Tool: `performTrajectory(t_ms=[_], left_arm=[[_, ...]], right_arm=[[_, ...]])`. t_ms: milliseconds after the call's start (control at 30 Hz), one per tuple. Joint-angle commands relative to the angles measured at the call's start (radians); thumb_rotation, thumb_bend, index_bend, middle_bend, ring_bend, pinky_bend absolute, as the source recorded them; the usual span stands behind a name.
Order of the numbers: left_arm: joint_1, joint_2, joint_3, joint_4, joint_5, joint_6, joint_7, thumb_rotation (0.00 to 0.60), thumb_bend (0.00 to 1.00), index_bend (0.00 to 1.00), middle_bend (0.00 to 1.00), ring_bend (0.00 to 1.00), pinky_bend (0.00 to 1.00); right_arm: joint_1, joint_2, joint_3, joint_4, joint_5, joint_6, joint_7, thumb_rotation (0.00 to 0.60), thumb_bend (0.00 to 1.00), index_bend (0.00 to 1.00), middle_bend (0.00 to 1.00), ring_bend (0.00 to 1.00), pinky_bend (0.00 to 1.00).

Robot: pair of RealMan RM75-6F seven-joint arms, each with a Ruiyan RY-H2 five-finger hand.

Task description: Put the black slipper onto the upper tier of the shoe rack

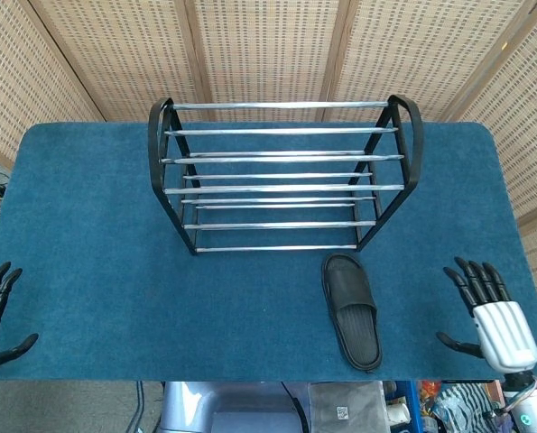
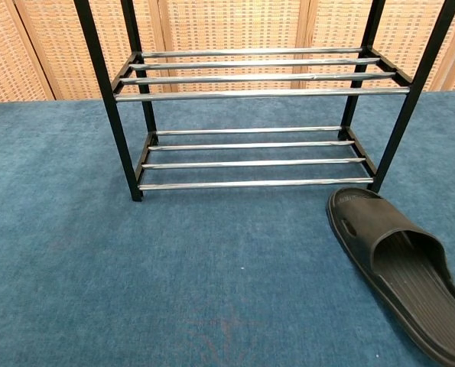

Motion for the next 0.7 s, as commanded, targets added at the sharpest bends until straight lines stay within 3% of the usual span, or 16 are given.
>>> performTrajectory(t_ms=[33,300,500,700], left_arm=[[-0.006,0.001,-0.004,-0.002,-0.014,-0.015,-0.001,0.600,0.20,0.00,0.00,0.00,0.00],[-0.017,0.003,-0.015,-0.008,-0.043,-0.042,0.004,0.600,0.20,0.00,0.00,0.00,0.00],[-0.025,0.004,-0.021,-0.007,-0.066,-0.062,0.001,0.600,0.20,0.00,0.00,0.00,0.00],[-0.030,0.007,-0.025,-0.006,-0.082,-0.075,-0.010,0.600,0.20,0.00,0.00,0.00,0.00]], right_arm=[[0.153,0.024,-0.022,0.022,-0.135,-0.147,0.188,0.600,0.77,0.21,0.15,0.00,0.00],[0.332,-0.021,-0.002,-0.018,-0.137,-0.391,0.157,0.600,0.84,0.21,0.14,0.00,0.00],[0.451,-0.100,0.037,-0.057,-0.011,-0.625,0.028,0.600,0.85,0.21,0.14,0.00,0.00],[0.511,-0.188,0.086,-0.055,0.162,-0.742,-0.152,0.600,0.87,0.21,0.14,0.00,0.00]])
